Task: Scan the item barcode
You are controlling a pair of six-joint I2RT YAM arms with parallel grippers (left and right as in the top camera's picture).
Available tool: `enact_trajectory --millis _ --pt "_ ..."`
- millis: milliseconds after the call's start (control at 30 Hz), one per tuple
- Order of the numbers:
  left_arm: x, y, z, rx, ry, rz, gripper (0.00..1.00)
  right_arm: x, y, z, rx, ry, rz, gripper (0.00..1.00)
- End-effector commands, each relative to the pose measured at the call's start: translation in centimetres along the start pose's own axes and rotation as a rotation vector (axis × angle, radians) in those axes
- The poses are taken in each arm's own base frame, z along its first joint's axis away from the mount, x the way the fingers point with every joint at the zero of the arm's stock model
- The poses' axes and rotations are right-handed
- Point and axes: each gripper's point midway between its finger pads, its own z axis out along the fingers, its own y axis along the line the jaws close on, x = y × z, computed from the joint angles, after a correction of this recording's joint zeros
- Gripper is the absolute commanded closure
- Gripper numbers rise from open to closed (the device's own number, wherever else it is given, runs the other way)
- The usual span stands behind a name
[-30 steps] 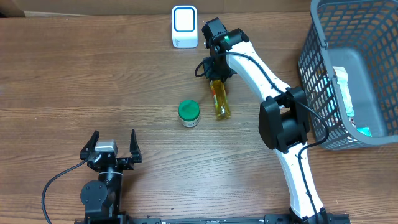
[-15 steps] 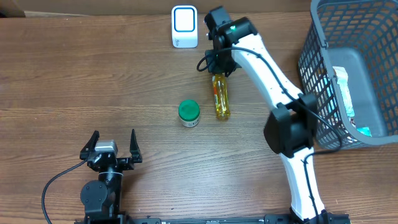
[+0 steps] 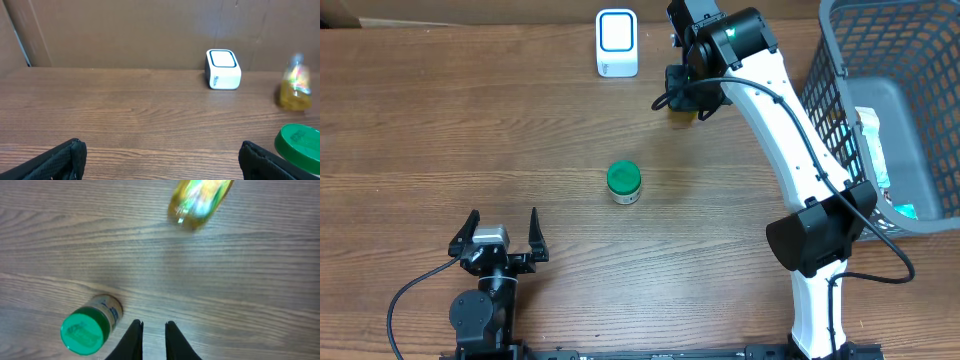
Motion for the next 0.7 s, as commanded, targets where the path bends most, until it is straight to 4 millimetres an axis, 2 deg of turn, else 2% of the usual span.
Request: enact_trajectory --millis 0,67,167,300,400,467,567,667 --pt "0.0 0.2 0.0 -0.011 -0.005 0.001 0.01 0.0 0.4 -1.3 -0.007 -0.025 0.002 0.87" --pt "0.0 0.2 0.0 -0.011 -0.005 0.001 0.0 0.2 0.3 -1.3 -0.004 -0.019 0.014 0.85" --pt "0.0 0.2 0.0 -0.011 -0.005 0.001 0.0 -0.5 -0.2 -1.3 0.008 -0.044 0.036 0.75" --pt "0.0 0.2 0.0 -0.011 -0.005 0.001 0.0 -2.8 -1.0 -1.4 0.029 -0.132 0.056 0.42" --pt "0.0 0.2 0.0 -0.011 -0.005 0.001 0.0 -4.5 -0.8 -1.6 0.01 -0.198 0.07 0.3" --pt "0.0 0.2 0.0 -0.011 -0.005 0.001 0.01 -5.7 -1.1 -1.6 0.011 -0.243 0.098 0.23" --pt "0.0 0.2 0.0 -0.011 -0.005 0.001 0.0 -7.6 -2.7 -1.5 0.031 -0.308 0.214 0.13" --pt "0.0 0.2 0.0 -0.011 -0.005 0.001 0.01 -9.6 -3.8 -0.2 0.008 -0.345 0.276 0.12"
